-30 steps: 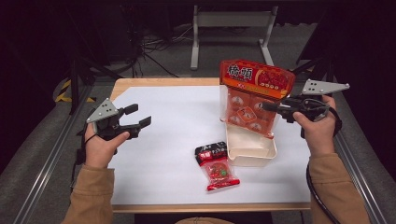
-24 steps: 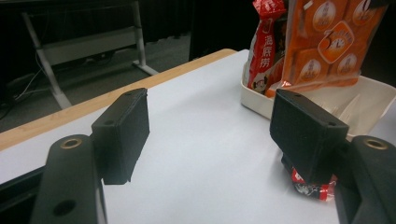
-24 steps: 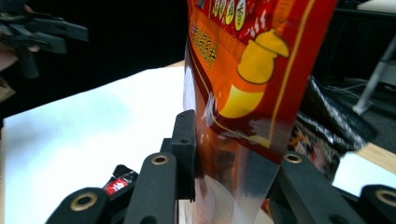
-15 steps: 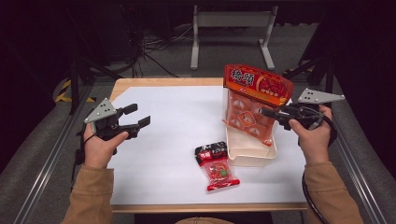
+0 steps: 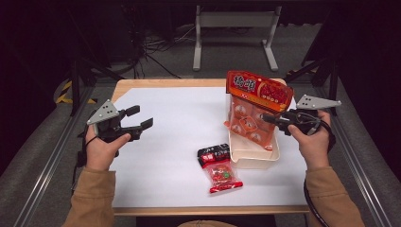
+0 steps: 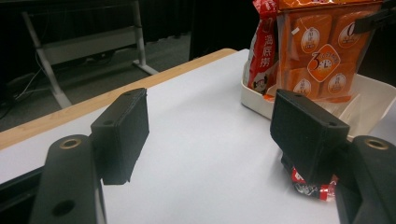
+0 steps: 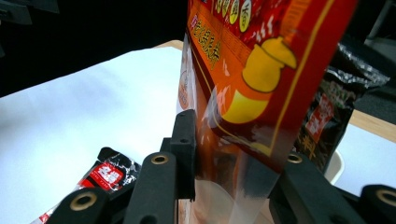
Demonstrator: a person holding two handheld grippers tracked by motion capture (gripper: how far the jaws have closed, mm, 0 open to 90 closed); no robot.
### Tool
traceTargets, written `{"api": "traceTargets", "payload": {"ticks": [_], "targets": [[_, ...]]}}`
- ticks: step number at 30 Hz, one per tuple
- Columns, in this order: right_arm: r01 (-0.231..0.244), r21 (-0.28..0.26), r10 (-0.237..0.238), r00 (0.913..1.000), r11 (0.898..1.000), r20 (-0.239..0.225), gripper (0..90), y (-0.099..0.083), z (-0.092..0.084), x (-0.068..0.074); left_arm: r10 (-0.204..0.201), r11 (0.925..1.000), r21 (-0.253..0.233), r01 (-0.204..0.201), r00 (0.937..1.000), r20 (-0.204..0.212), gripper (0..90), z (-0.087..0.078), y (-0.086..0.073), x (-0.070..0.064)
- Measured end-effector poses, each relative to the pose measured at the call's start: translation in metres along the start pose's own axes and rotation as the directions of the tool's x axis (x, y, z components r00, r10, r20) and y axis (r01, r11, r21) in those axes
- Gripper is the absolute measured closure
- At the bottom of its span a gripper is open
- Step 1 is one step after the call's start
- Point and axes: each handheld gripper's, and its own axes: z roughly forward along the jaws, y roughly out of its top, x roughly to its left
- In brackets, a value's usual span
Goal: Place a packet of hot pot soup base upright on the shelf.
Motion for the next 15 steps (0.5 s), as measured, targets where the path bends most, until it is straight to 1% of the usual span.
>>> {"api": "traceTargets", "payload": {"ticks": [6,11,15], "targets": [[-0.009,0.006,0.009,0.9999,1.0,0.005,70.4,-0.005,0.0004,-0.0016,0.002,1.0,0.005,-0.002,1.0,0.002,28.8,0.002,-0.0004,-0.001],[-0.01,0.017,0.01,0.9996,1.0,0.026,70.3,-0.0065,0.0009,0.0005,0.0,1.0,0.006,0.0,1.0,0.002,28.8,0.0028,-0.0008,-0.0014],[-0.01,0.009,0.009,0.9991,1.0,0.042,70.3,-0.0055,-0.0022,0.0035,0.003,1.0,0.005,-0.003,1.0,0.001,28.8,0.002,-0.0007,-0.0009]]}}
